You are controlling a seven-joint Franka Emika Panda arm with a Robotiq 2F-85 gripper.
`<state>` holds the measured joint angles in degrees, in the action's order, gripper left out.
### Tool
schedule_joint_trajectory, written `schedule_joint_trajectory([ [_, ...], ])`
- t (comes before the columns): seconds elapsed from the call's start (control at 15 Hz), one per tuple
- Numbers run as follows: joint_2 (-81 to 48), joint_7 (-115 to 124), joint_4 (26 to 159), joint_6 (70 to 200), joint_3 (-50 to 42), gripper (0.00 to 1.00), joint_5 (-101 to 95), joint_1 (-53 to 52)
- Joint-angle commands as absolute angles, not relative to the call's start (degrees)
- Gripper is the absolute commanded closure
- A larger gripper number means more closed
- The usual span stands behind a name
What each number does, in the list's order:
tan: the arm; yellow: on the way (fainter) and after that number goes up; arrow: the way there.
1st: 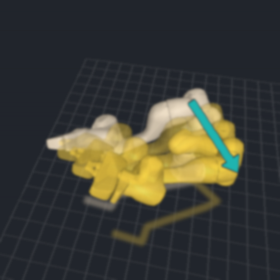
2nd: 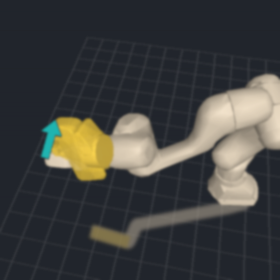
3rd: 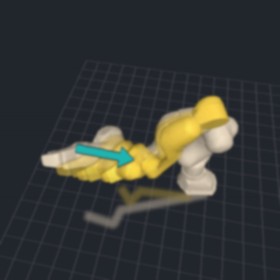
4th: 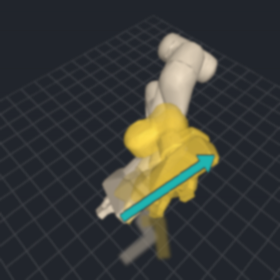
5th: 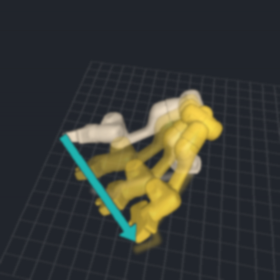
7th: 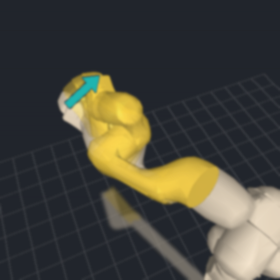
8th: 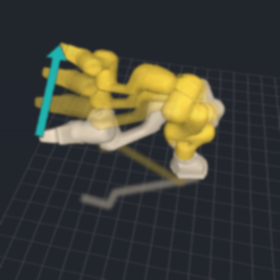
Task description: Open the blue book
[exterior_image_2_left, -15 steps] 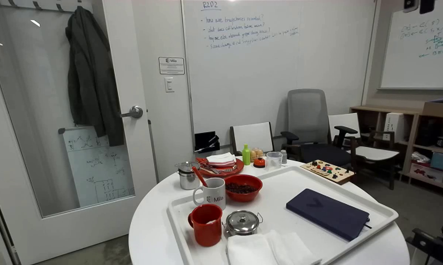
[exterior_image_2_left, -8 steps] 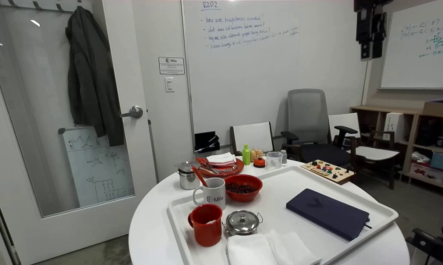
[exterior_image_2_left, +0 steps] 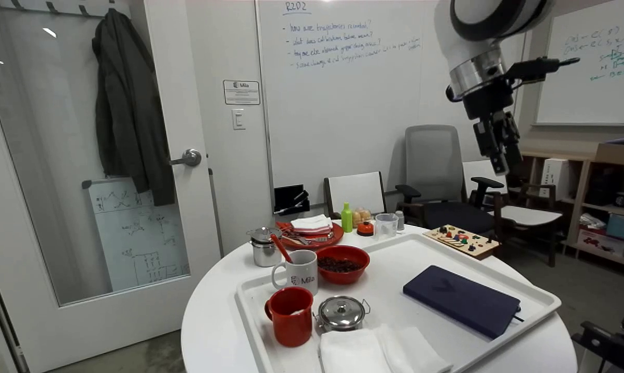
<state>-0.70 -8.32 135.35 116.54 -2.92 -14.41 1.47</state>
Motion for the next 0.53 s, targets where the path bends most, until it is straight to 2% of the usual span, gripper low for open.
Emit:
schedule_joint_trajectory([
  [0.0, -5.1, -10.8, 129.6, 111.0, -2.9, 0.0, -12.7, 2.2],
  [0.07, -4.9, -8.6, 132.8, 115.0, -2.7, 0.0, -14.2, 2.0],
  [0.33, -5.6, -9.3, 130.1, 112.2, -2.7, 0.0, -13.8, 2.2],
  [0.47, -6.9, -10.5, 130.6, 115.7, -2.9, 0.0, -13.4, 2.6],
])
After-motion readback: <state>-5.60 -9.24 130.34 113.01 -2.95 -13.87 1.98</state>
